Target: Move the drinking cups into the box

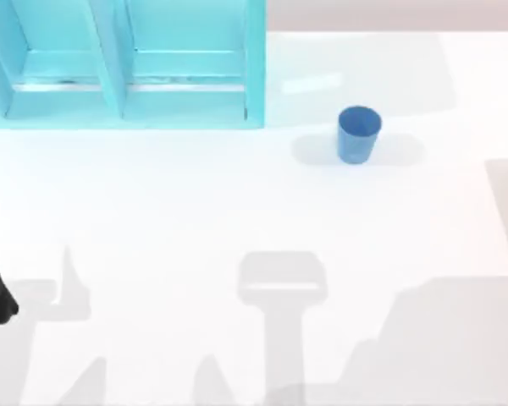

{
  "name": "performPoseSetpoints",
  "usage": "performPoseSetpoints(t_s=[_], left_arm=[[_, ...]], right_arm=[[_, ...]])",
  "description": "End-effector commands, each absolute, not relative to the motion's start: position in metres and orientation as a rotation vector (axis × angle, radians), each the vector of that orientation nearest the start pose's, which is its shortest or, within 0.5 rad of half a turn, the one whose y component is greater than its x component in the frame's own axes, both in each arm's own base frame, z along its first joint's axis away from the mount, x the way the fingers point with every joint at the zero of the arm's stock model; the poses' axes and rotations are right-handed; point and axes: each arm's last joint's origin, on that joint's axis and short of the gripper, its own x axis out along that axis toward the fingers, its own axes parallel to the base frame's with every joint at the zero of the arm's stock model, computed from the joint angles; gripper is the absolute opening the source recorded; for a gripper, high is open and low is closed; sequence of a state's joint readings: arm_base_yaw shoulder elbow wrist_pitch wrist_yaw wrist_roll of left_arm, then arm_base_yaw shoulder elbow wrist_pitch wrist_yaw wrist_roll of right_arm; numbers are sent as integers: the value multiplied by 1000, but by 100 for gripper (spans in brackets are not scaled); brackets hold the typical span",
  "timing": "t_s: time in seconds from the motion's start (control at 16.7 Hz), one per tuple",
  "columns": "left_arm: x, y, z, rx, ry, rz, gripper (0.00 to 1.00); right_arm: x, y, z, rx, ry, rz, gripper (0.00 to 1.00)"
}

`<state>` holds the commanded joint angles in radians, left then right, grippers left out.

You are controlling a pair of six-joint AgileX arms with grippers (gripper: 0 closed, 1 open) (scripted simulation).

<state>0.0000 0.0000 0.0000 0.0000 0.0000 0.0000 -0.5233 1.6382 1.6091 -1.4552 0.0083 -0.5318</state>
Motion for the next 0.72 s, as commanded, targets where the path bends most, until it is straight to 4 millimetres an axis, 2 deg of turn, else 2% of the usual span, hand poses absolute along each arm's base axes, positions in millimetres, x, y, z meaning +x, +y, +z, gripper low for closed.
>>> performPoseSetpoints(t_s=[0.12,0.18,0.36,0.54,0.72], left_arm=[[106,-1,160,0,0,0,100],[106,-1,160,0,0,0,100],[106,-1,160,0,0,0,100],[106,-1,160,0,0,0,100],[106,-1,160,0,0,0,100]], right_arm=[[303,-122,316,-60,1498,-21,100],[327,-103,314,-67,1492,-16,100],[390,-26,304,-86,1462,3,100],[431,47,283,-73,1437,2,100],[454,112,261,-45,1405,1,100]])
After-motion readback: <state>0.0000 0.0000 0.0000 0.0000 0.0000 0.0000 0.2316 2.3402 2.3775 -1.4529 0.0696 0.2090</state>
